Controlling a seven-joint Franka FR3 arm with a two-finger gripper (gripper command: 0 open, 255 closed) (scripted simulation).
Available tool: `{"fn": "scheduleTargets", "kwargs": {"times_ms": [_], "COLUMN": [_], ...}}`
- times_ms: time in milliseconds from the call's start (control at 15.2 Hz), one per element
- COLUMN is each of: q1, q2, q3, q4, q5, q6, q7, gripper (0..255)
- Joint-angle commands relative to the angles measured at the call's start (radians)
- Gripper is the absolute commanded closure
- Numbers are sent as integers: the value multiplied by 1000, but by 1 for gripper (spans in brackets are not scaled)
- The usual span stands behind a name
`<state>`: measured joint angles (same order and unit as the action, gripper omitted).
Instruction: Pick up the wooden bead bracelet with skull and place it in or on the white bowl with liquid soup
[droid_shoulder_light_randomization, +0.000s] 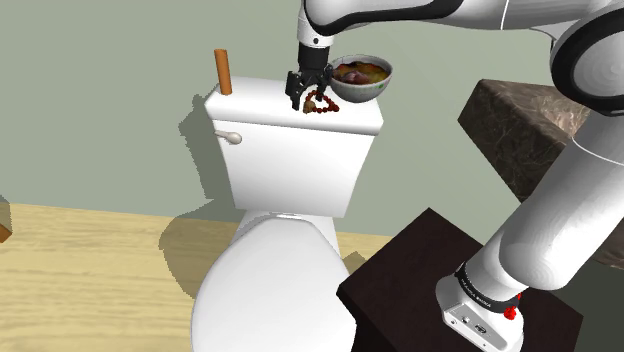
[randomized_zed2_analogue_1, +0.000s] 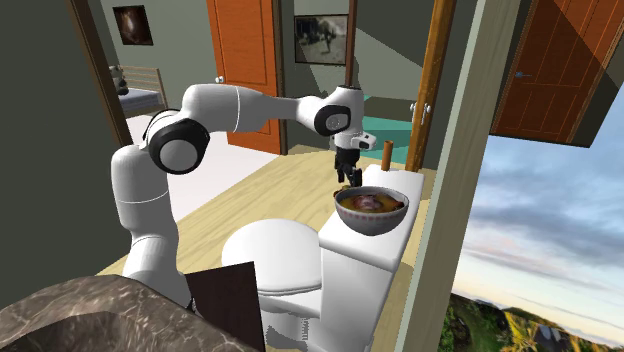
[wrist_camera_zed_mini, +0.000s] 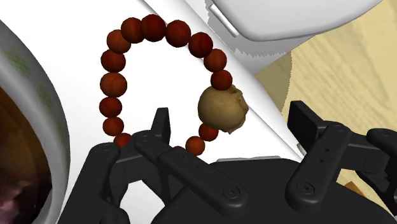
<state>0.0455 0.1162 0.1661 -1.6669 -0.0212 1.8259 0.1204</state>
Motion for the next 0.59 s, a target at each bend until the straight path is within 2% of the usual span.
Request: {"fn": "scheduleTargets", "kwargs": {"times_ms": [0, 396, 462, 528], "q1": [0, 0, 0, 0], "q2": [0, 0, 0, 0], "q3": [0, 0, 0, 0], "q4": [-9, -9, -9, -9], "q5": [0, 0, 0, 0], "q6": [9, 9, 9, 9], "q7": [0, 0, 0, 0], "gripper": [0, 0, 255, 255]}}
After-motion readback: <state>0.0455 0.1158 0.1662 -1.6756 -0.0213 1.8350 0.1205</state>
